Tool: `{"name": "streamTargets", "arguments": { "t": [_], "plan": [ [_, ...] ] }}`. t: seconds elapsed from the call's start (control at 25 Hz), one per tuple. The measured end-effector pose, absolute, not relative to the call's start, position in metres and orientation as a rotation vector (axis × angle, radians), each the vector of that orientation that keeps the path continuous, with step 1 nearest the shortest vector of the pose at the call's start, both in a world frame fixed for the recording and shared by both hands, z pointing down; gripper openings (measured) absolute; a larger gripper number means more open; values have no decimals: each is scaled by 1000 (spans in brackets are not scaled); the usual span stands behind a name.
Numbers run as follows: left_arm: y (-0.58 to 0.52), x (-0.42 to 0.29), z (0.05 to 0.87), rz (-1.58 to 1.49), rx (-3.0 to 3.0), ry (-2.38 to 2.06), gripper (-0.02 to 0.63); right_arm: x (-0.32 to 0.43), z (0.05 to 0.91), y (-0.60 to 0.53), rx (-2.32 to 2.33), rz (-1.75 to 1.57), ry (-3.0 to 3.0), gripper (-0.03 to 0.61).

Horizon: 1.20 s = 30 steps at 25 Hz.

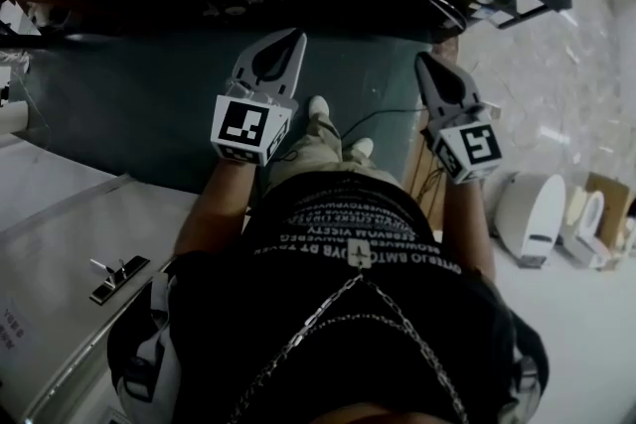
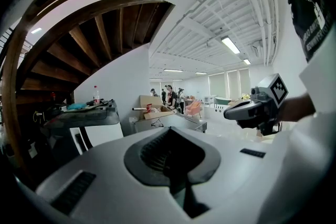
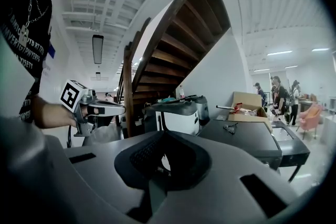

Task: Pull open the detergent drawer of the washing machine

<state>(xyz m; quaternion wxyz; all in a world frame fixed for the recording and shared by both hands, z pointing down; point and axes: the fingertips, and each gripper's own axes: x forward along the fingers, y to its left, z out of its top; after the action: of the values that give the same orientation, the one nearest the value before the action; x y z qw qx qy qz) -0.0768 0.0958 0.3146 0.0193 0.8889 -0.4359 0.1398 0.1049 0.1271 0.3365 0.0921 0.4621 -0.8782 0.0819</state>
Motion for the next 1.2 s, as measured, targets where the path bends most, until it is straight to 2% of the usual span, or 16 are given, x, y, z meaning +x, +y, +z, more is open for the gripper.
{"name": "streamTargets", "arguments": {
  "t": [1.2],
  "plan": [
    [-82,-127,305,303,2850,-1188,3,42,313,-24,1494,161,-2483,3]
  ]
}}
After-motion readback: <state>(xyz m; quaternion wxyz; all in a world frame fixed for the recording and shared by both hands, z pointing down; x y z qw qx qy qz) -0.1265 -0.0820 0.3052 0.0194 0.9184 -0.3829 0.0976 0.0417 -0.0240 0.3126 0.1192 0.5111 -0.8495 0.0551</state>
